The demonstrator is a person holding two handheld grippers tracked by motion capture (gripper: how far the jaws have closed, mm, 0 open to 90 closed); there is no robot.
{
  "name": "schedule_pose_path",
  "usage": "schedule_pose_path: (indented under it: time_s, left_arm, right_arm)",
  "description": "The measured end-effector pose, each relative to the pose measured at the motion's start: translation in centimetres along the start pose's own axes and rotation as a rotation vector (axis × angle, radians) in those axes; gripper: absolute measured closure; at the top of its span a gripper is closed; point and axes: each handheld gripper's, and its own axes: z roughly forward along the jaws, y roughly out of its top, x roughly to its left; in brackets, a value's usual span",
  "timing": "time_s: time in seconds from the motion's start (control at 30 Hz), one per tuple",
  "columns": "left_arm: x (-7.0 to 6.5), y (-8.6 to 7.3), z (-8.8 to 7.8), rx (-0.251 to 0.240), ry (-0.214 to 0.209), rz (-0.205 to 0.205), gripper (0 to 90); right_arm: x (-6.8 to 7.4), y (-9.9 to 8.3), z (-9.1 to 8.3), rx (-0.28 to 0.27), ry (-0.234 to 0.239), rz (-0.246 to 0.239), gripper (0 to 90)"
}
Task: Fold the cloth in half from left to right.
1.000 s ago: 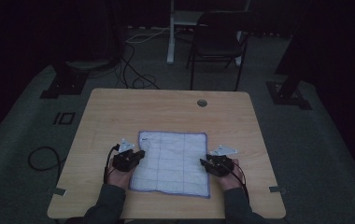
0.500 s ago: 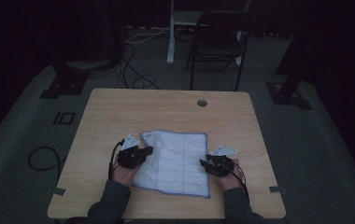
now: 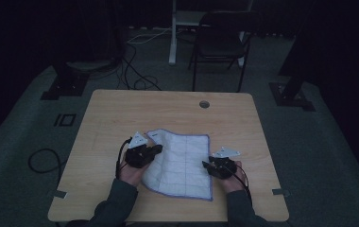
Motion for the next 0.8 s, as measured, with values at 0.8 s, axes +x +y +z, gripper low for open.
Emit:
schedule_pose_path:
  time_s: [0.8]
  left_arm:
    - [-2.9, 1.7, 2.2, -0.02, -0.101, 0.007, 87.8]
  right_arm:
    - [-0.3, 0.0, 0.0, 0.005, -0.016, 0.014, 59.8]
